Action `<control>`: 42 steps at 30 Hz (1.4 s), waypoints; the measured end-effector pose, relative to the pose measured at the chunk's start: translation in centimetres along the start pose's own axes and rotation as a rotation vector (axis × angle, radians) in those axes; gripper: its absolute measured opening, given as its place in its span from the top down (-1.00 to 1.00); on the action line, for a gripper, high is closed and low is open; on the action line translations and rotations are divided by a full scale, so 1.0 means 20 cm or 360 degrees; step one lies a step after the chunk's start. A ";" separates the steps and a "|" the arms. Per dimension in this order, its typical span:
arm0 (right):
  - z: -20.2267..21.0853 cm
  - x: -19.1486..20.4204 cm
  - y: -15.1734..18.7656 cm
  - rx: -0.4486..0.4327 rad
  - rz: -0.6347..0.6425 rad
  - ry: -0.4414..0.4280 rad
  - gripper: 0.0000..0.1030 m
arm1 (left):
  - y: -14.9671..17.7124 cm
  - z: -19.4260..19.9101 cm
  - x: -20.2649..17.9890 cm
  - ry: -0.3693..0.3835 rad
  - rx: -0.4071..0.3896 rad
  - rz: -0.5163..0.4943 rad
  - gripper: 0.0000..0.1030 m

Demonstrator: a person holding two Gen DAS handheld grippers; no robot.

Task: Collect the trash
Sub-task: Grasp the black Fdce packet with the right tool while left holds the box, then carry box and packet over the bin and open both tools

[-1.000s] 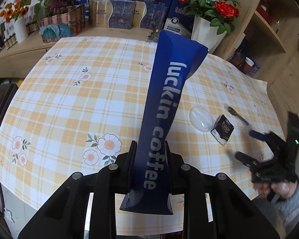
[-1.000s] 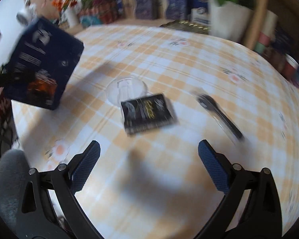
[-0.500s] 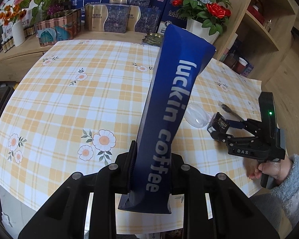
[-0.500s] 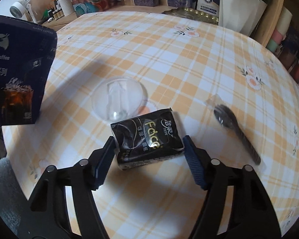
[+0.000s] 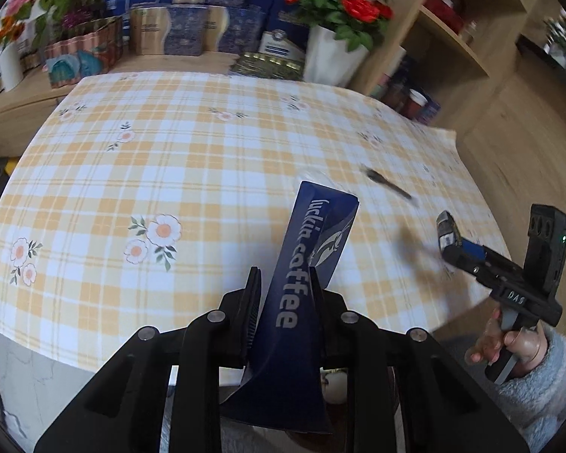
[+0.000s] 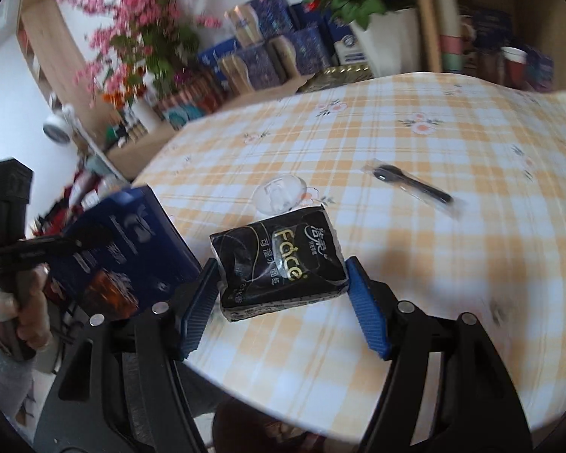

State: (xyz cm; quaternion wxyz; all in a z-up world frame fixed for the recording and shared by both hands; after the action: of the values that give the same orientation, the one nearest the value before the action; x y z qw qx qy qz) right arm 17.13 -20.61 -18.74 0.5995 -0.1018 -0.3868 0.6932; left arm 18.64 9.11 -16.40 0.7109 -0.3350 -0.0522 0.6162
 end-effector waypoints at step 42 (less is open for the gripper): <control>0.62 -0.29 0.44 -0.0148 -0.0283 0.0101 -0.31 | 0.69 -0.66 -0.72 0.0148 0.0739 -0.0535 -0.28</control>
State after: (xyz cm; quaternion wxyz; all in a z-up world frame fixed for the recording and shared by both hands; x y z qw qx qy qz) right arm 4.41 -30.88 -17.96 0.6653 -0.1166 -0.4068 0.6150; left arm 10.09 -9.22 -29.14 0.8623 -0.1779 0.0681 0.4692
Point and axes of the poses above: each gripper's, at about its wrist camera, not at the fingertips, and z roughly against the way its jaws point, x to its left, y to its underside, the point moved 1 cm from there along -z, roughly the way its jaws point, and after that the axes turned 4 degrees about y, right-handed, at the moved point
